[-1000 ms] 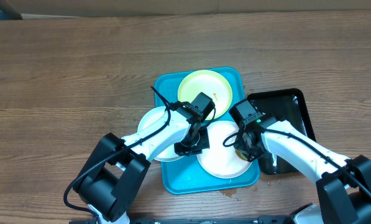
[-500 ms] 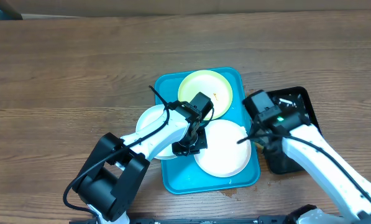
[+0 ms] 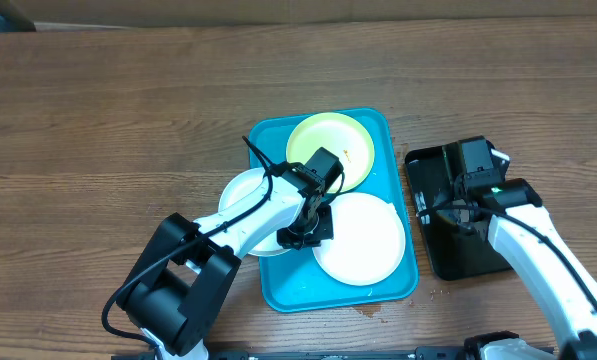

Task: Clean dirty plates on tray and stack at the side
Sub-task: 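Wipe the large white plate with the sponge in the right gripper, then lift the large white plate with the left gripper and tilt it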

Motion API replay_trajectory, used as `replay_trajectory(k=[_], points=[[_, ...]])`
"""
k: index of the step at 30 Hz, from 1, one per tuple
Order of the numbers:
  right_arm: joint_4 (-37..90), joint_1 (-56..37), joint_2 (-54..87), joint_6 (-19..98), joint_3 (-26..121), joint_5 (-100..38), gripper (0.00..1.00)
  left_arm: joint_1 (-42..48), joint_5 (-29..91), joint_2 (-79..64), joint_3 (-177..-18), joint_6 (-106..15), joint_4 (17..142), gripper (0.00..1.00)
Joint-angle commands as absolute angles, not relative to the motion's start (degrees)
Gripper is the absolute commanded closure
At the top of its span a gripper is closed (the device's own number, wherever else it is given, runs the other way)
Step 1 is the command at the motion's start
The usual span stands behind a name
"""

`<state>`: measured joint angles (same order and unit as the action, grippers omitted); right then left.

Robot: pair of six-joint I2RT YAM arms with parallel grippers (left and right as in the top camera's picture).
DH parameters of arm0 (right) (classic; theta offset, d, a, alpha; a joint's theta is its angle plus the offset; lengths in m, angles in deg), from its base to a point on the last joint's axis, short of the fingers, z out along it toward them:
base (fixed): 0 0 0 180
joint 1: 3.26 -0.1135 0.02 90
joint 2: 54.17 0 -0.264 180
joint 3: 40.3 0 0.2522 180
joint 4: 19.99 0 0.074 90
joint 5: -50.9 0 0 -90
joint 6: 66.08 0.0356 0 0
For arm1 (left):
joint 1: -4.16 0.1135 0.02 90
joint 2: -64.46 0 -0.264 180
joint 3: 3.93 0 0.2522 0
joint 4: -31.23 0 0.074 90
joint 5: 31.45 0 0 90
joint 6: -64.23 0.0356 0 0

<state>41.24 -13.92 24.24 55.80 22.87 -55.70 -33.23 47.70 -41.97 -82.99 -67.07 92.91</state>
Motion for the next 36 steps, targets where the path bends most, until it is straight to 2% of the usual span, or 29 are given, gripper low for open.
replay_trajectory(k=[1, 2, 5, 7, 8, 14, 18, 23, 28, 32, 36], points=[[39.9, -11.8, 27.5, 55.4, 20.3, -54.2, 0.89, -32.6, 46.7, -43.6, -82.9, -60.4, 91.1, 0.96], [39.6, -11.6, 27.8, 55.4, 20.3, -53.8, 0.87, -32.6, 45.9, -43.6, -83.1, -59.3, 90.9, 0.96], [40.7, -10.8, 26.1, 54.5, 22.4, -49.2, 0.59, -32.6, 45.4, -43.6, -83.2, -57.4, 90.8, 0.96], [41.9, -10.5, 24.2, 52.7, 24.3, -46.5, 0.34, -32.6, 45.4, -43.6, -83.2, -57.4, 90.9, 0.96], [43.0, -10.4, 23.0, 52.3, 25.5, -45.4, 0.29, -32.6, 45.4, -43.6, -83.2, -57.4, 90.9, 0.96], [53.5, -9.1, 14.6, 52.9, 32.9, -44.6, 0.15, -32.6, 44.9, -43.6, -83.2, -57.3, 90.6, 0.96], [58.4, -7.5, 8.5, 54.0, 35.0, -43.9, 0.07, -32.6, 40.5, -43.6, -84.4, -52.5, 90.2, 0.96], [61.0, -4.4, 2.2, 54.1, 35.0, -43.9, 0.05, -32.6, 40.6, -43.4, -92.7, -52.0, 97.8, 0.97], [62.2, -1.6, -0.9, 54.1, 35.0, -43.9, 0.04, -32.6, 45.6, -43.4, -105.2, -51.0, 106.4, 0.96], [62.3, -0.2, -0.9, 54.1, 35.0, -43.9, 0.03, -33.1, 47.4, -43.4, -115.6, -51.2, 105.3, 0.96], [62.5, -0.1, -0.7, 54.1, 35.0, -43.8, 0.02, -35.3, 54.4, -43.4, -119.2, -53.0, 98.7, 0.96]])
